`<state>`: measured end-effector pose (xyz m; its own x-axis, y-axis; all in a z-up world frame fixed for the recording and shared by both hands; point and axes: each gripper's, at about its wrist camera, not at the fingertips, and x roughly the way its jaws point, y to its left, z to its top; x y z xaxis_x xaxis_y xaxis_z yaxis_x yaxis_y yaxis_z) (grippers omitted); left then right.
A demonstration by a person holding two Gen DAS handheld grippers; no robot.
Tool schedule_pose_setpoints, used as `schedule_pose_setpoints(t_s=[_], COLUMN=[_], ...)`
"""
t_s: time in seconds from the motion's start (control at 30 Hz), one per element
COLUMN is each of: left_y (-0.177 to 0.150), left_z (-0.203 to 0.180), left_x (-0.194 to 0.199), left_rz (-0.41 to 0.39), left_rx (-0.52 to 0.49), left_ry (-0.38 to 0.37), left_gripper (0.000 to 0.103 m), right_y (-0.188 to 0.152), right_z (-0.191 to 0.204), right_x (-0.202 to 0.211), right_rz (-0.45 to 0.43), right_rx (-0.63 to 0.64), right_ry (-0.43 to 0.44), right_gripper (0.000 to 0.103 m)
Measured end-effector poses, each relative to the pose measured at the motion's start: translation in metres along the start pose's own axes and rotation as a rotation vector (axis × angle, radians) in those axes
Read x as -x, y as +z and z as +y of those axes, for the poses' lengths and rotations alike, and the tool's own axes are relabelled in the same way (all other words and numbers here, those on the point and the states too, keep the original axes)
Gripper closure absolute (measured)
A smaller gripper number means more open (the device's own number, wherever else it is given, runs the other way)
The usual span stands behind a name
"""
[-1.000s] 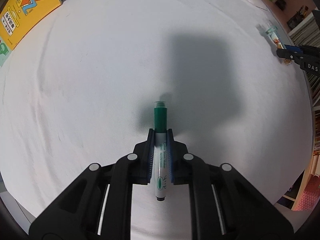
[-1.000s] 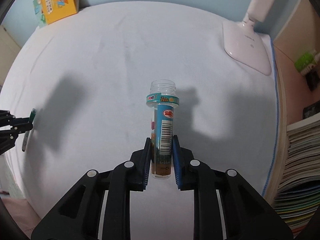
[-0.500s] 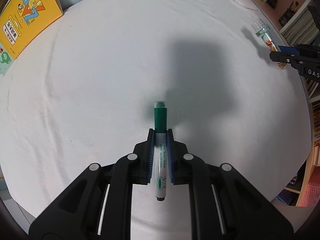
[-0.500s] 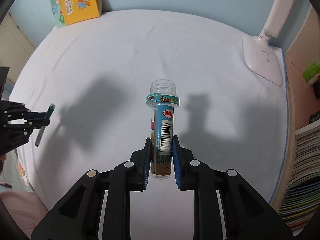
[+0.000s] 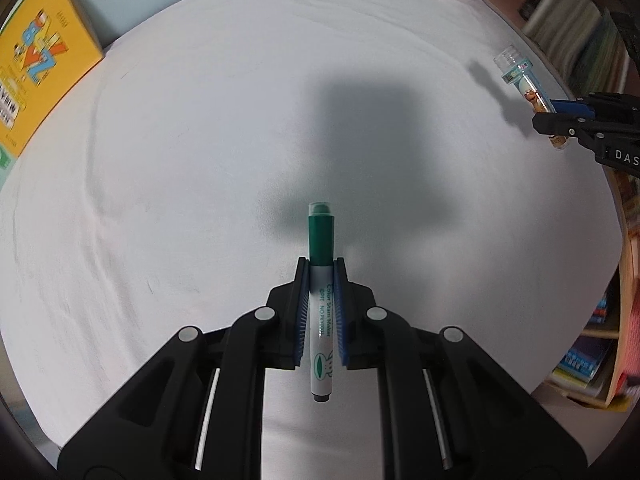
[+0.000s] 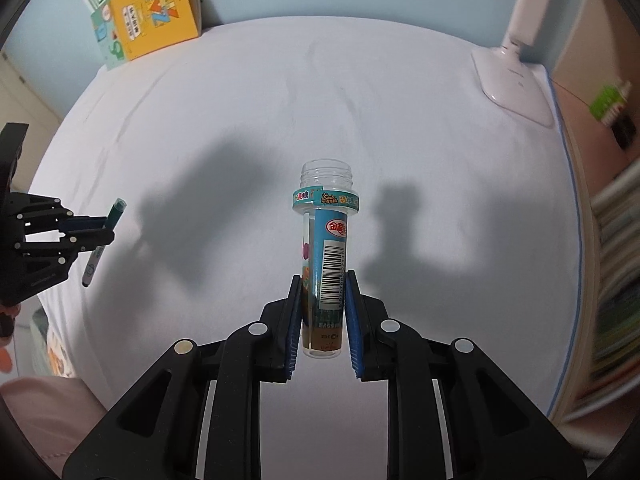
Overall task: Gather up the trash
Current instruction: 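Grasp the green marker with the left tool while the right tool grasps the clear-capped tube, then carry the green marker and clear-capped tube over the teal wastebasket with both tools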
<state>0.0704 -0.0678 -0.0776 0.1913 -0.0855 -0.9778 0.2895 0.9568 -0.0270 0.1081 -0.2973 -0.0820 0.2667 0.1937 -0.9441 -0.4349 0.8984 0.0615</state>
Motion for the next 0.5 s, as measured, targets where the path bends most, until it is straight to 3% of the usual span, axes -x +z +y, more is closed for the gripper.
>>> schedule_pose_setpoints(t_s=[0.5], left_y=[0.003], left_z=[-0.024], left_x=[-0.004], left_rz=[-0.002], left_rx=[-0.28], left_ry=[-0.066], left_gripper=[0.093], right_y=[-0.068], right_z=[0.042], right_x=[0.013], right_rz=[-0.012], right_rx=[-0.259], right_ry=[-0.07], right_gripper=[0.082])
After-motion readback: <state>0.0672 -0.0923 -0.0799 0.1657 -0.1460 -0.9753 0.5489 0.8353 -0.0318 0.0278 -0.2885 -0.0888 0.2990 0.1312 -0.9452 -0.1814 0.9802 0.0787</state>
